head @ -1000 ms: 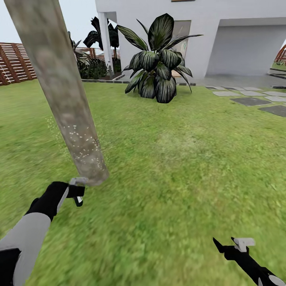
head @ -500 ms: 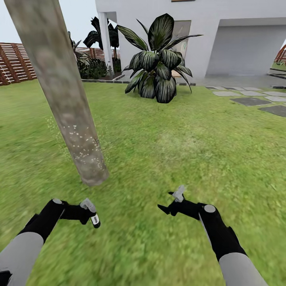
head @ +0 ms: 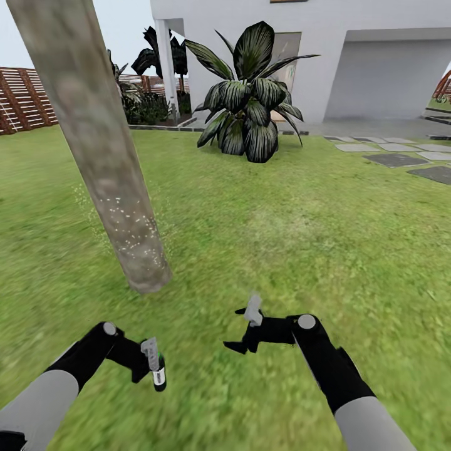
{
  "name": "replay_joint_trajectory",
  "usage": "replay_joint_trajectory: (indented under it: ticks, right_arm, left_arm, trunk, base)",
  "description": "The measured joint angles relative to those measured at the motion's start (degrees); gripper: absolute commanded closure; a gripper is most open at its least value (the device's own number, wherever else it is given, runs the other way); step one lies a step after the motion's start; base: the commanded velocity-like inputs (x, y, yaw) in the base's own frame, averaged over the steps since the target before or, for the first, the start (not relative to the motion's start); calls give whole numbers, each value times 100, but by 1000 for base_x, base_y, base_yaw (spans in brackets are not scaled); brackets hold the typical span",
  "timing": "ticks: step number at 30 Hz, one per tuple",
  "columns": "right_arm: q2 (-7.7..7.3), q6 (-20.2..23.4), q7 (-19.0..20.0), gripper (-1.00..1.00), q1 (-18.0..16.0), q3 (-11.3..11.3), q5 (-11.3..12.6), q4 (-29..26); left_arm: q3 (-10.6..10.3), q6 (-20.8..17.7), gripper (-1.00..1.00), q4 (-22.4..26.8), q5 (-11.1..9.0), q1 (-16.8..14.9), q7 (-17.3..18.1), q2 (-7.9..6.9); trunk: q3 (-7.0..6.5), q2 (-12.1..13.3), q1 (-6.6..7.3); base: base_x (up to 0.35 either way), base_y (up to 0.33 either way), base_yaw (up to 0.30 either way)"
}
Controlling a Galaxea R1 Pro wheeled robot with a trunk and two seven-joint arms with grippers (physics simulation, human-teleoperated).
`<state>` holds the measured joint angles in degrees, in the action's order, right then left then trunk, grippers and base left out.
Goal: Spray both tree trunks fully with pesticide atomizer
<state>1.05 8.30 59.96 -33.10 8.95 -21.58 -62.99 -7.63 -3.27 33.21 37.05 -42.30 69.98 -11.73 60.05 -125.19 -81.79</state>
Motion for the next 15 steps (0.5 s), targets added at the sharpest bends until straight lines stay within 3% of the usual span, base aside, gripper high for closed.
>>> replay_joint_trajectory:
  ticks: [3, 7, 11, 12, 15]
  right_arm:
    - [0, 222, 106, -100, -8, 83, -9, -418]
    - [0, 275, 121, -100, -37, 542, -26, -565]
    - [0, 285, 120, -100, -48, 626, -37, -581]
    - [0, 285, 120, 100, -59, 633, -38, -580]
    - [0, 286, 121, 100, -71, 635, -45, -581]
  left_arm:
    - [-29, 43, 100, 1, 10, -28, 277, 47]
    - [-404, 30, 100, 1, 164, -61, 381, 204]
    - [-517, 23, 100, 2, 194, -98, 393, 329]
    - [-523, 25, 100, 1, 196, -115, 398, 337]
    - [-528, 30, 100, 1, 199, -133, 492, 340]
  trunk:
    - [0, 0, 0]
    - [0, 0, 0]
    - [0, 0, 0]
    - [0, 0, 0]
    - [0, 0, 0]
  base:
    - [0, 0, 0]
    - [0, 0, 0]
    - [0, 0, 0]
    - [0, 0, 0]
    - [0, 0, 0]
